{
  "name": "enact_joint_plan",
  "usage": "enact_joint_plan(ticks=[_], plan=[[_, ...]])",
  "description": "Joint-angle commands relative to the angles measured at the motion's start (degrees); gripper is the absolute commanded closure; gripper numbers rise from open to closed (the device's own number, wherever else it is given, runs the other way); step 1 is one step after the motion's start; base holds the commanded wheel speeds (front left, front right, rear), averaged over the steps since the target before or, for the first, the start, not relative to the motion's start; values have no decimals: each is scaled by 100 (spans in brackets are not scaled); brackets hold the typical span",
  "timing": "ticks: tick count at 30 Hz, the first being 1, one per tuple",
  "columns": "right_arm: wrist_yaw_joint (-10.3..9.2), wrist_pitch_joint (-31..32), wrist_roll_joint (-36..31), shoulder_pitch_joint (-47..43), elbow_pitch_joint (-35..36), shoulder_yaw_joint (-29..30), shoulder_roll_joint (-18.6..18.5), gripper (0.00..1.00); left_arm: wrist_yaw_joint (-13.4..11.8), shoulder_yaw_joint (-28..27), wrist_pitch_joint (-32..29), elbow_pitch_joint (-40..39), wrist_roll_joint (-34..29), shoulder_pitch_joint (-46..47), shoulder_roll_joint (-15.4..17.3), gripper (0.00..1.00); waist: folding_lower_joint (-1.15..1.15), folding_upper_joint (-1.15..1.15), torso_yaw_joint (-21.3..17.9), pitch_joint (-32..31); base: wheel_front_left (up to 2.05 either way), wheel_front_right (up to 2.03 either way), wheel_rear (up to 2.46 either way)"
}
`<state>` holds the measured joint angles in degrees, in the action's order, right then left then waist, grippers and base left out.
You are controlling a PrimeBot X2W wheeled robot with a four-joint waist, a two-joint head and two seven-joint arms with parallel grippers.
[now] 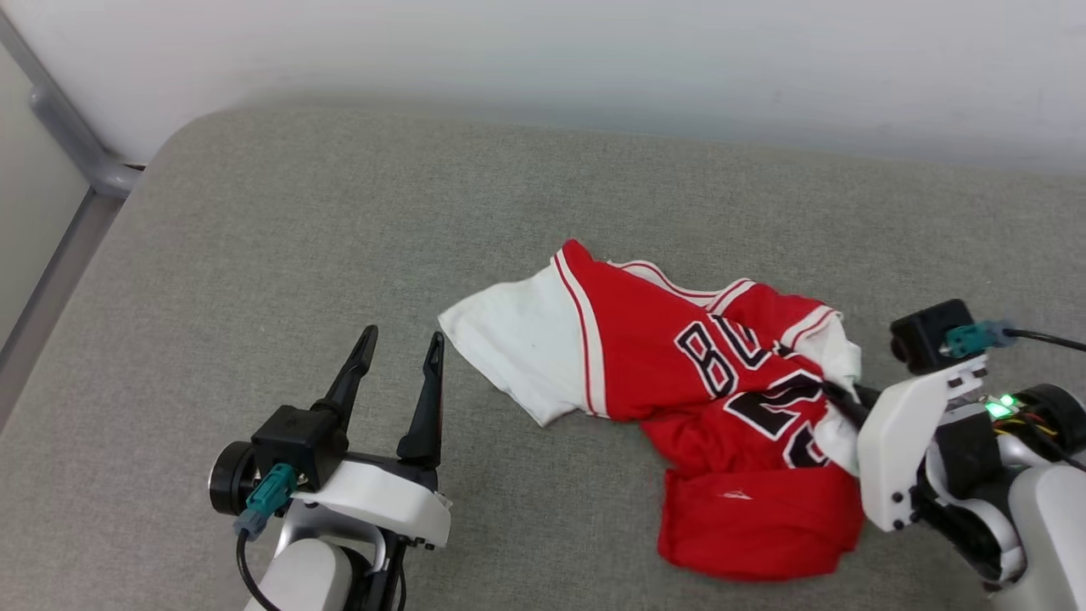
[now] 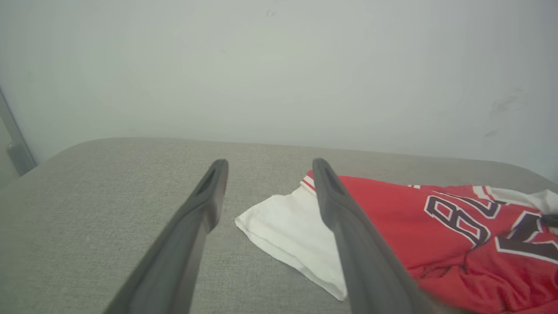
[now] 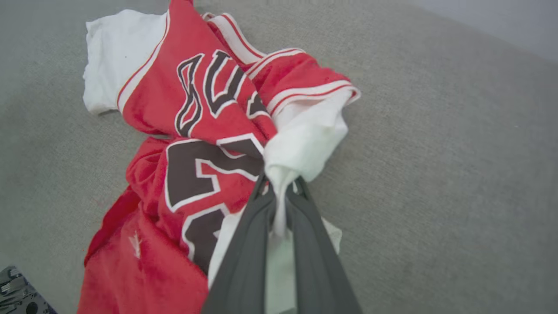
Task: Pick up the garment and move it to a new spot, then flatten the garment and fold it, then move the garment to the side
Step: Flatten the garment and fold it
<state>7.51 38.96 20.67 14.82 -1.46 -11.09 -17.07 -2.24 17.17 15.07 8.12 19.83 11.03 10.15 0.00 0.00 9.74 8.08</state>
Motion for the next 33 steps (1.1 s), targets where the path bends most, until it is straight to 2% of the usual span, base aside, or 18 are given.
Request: enact_joint_plan(ticks=[1, 8, 9, 10, 12, 13, 14, 21, 27, 33], plan=[[-4, -61, -71, -12, -33, 206, -22, 100, 35, -28, 14, 19, -43, -34, -32, 0, 0, 0, -60, -30, 0, 0, 0], [-4, -231, -27, -408, -506, 1349, 206, 100, 111, -86, 14, 48, -97, -11, -104, 0, 0, 0, -209, 47, 0, 0, 0], [-4, -268, -1, -489, -633, 1504, 266, 100, 122, -94, 14, 50, -108, 3, -112, 0, 0, 0, -225, 67, 0, 0, 0], [-5, -413, -15, -648, -999, 1920, 411, 100, 164, -110, 14, 81, -118, 53, -139, 0, 0, 0, -256, 147, 0, 0, 0], [-4, -573, -59, -700, -1217, 2093, 483, 100, 192, -118, 14, 108, -139, 91, -154, 0, 0, 0, -266, 195, 0, 0, 0], [-6, -661, -31, -715, -1330, 2158, 546, 95, 204, -131, 14, 111, -147, 99, -155, 0, 0, 0, -278, 214, 0, 0, 0], [-7, -979, -13, -734, -1557, 2269, 690, 0, 218, -160, 14, 133, -157, 104, -173, 0, 0, 0, -301, 247, 0, 0, 0], [-3, -2278, -238, -776, -1397, 2516, 885, 0, 252, -207, 14, 223, -194, 3, -189, 0, 0, 0, -319, 105, 0, 0, 0], [-4, -3426, -756, -964, -1077, 2707, 1090, 0, 205, -253, 14, 283, -194, -188, -177, 0, 0, 0, -377, -194, 0, 0, 0], [-3, -4047, -1213, -1224, -571, 2561, 1288, 0, 128, -290, -10, 334, -157, -398, -112, 0, 0, 0, -483, -490, 0, 0, 0]])
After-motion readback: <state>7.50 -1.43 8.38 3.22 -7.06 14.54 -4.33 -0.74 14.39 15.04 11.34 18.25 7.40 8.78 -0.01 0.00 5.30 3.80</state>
